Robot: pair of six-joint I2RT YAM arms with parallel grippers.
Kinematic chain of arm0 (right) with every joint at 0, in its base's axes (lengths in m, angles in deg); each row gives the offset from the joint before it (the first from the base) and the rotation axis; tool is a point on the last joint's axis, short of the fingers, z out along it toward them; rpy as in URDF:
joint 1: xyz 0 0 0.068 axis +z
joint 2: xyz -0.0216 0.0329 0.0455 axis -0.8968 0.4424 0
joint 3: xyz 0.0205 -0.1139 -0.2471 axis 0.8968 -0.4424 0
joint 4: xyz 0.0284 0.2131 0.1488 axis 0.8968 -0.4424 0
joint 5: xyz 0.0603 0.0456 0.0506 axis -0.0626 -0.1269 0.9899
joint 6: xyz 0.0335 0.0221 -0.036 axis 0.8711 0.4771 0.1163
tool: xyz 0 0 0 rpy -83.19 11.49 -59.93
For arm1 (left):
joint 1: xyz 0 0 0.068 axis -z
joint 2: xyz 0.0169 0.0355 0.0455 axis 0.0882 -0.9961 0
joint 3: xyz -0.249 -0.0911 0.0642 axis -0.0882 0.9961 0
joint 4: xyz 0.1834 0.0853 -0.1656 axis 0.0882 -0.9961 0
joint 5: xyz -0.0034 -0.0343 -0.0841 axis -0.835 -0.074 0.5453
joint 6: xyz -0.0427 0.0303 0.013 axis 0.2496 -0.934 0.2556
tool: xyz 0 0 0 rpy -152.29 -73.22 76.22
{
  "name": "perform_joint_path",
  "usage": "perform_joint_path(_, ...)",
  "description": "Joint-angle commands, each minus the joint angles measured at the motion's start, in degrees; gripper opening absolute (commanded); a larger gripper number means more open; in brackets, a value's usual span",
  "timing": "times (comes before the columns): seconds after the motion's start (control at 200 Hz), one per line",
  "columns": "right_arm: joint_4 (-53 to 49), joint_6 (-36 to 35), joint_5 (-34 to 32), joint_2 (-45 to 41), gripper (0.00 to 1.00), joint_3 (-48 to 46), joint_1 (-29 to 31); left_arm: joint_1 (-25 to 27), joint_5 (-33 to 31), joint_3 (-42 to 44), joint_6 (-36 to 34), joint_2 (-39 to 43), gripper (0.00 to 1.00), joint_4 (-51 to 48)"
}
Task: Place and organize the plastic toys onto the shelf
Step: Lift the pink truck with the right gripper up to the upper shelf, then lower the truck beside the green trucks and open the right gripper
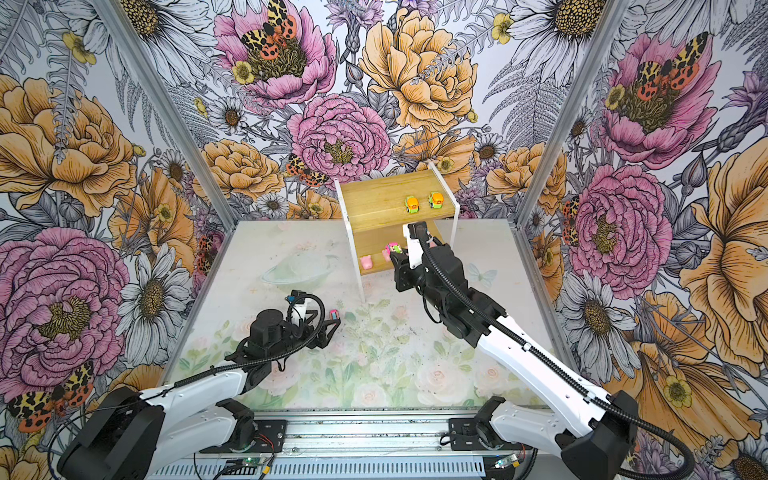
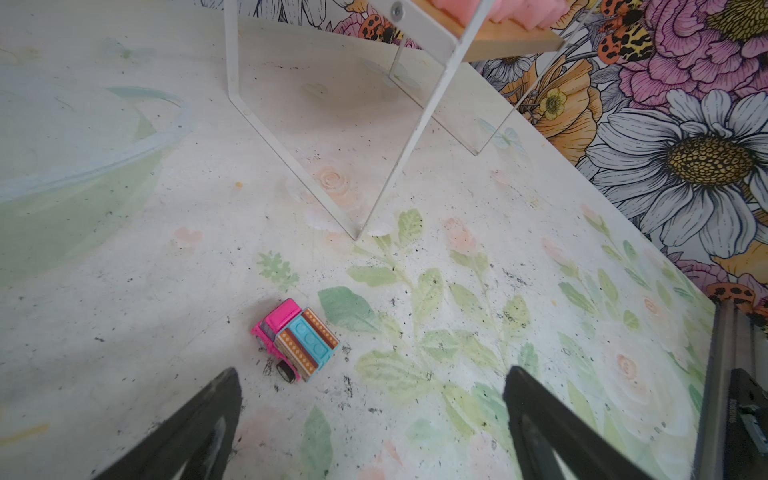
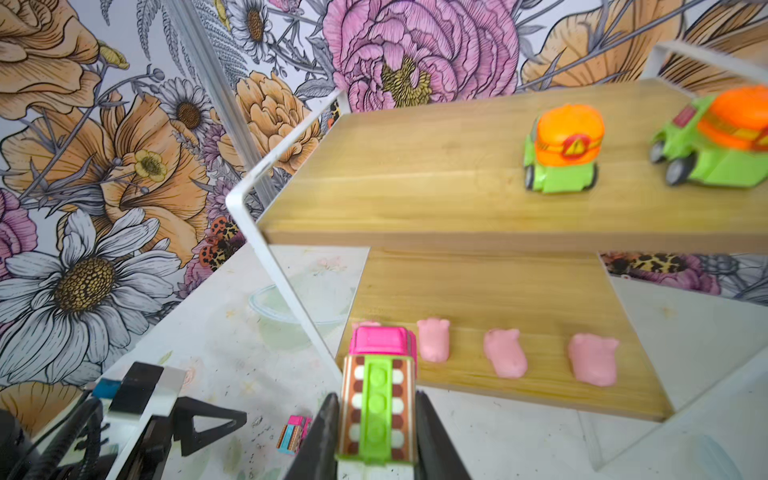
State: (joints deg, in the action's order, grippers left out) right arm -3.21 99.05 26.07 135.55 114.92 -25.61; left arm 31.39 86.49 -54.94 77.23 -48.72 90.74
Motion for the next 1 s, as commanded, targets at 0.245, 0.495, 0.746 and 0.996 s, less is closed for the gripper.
perform_joint_path(0.245, -9.1, 0.7, -4.7, 14.9, 0.28, 24.9, -4.3, -1.0, -0.2, 1.1, 1.1, 1.3, 0.99, 0.8)
perform_joint_path(0.495, -11.6, 2.6, -4.8, 22.9, 0.3, 34.0, -4.8, -1.2, 0.2, 1.2, 1.2, 1.6, 0.99, 0.9)
perform_joint_path(0.746, -12.4, 4.3, -3.9, 25.8, 0.3, 36.3, -5.6, -1.3, 0.2, 1.1, 1.4, 1.1, 0.99, 1.1)
perform_joint_path(0.996, -13.1, 4.9, -2.6, 26.8, 0.3, 35.1, -6.1, -1.3, 0.2, 1.0, 1.4, 0.9, 0.99, 1.2)
